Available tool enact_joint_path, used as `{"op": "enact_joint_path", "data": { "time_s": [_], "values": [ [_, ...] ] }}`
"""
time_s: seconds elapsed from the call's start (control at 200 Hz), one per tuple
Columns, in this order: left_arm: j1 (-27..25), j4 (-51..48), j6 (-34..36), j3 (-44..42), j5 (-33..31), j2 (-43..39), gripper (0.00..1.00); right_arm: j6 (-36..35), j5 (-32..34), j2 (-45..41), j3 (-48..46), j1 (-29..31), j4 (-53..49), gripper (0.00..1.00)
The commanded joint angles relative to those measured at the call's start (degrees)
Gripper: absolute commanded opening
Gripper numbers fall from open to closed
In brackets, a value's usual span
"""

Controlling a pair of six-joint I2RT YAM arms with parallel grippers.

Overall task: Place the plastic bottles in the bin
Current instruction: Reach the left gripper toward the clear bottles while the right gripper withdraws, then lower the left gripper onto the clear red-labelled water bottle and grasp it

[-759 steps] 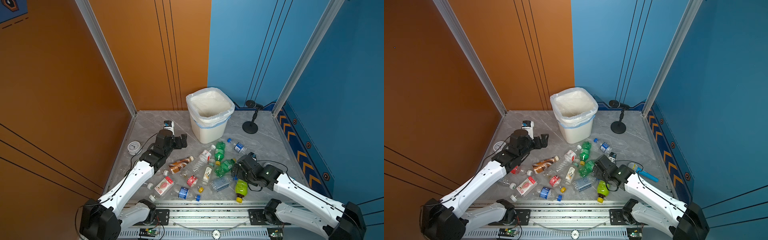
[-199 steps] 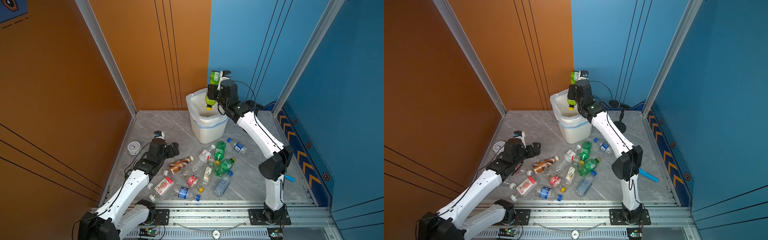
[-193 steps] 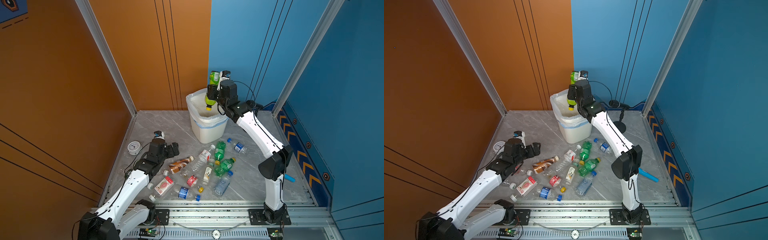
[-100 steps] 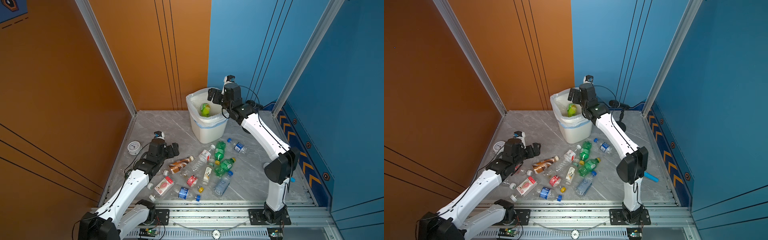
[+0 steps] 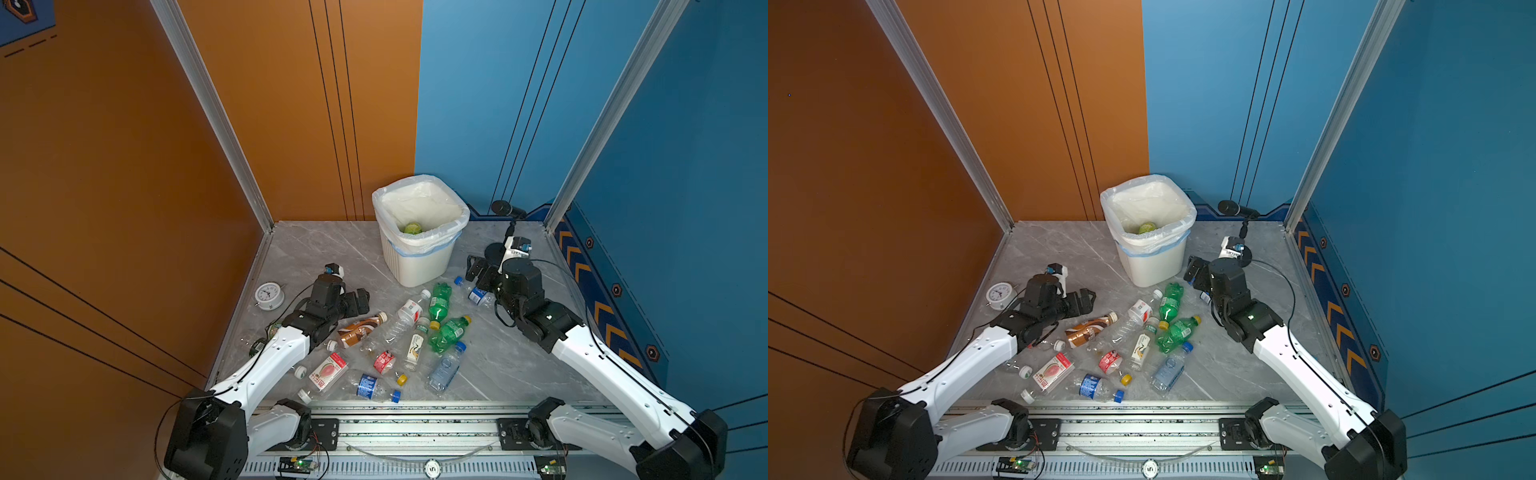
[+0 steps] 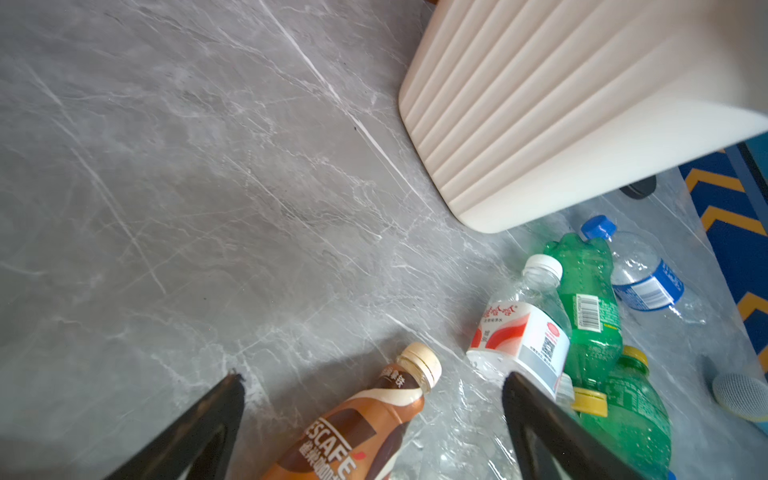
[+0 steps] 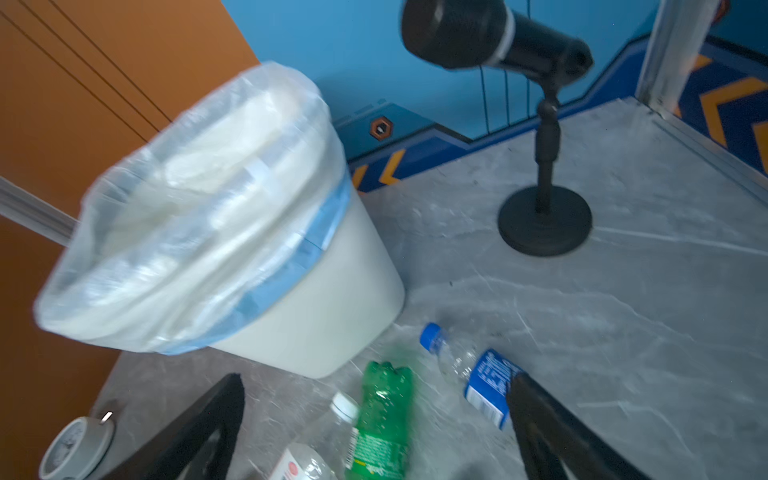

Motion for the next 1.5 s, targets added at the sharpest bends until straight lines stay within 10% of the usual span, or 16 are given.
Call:
{"op": "enact_joint_path", "data": {
  "time_s": [0.0, 0.651, 1.497],
  "values": [
    [-2.69, -1.02, 1.18, 2.56, 1.64, 1.16, 0.99, 3.27, 3.02, -2.04, -0.7, -0.96, -1.55, 1.0],
    [-23.82, -12.44, 10.09, 12.24, -4.63, 14.52, 0.96, 4.41, 2.08, -1.15, -0.7, -1.87, -1.56, 0.99],
    [-23.42, -15.33, 11.59, 21.63, -6.44, 31.41, 0.83, 5.18, 1.39, -4.31, -3.05, -3.79, -1.83, 1.0]
  ]
}}
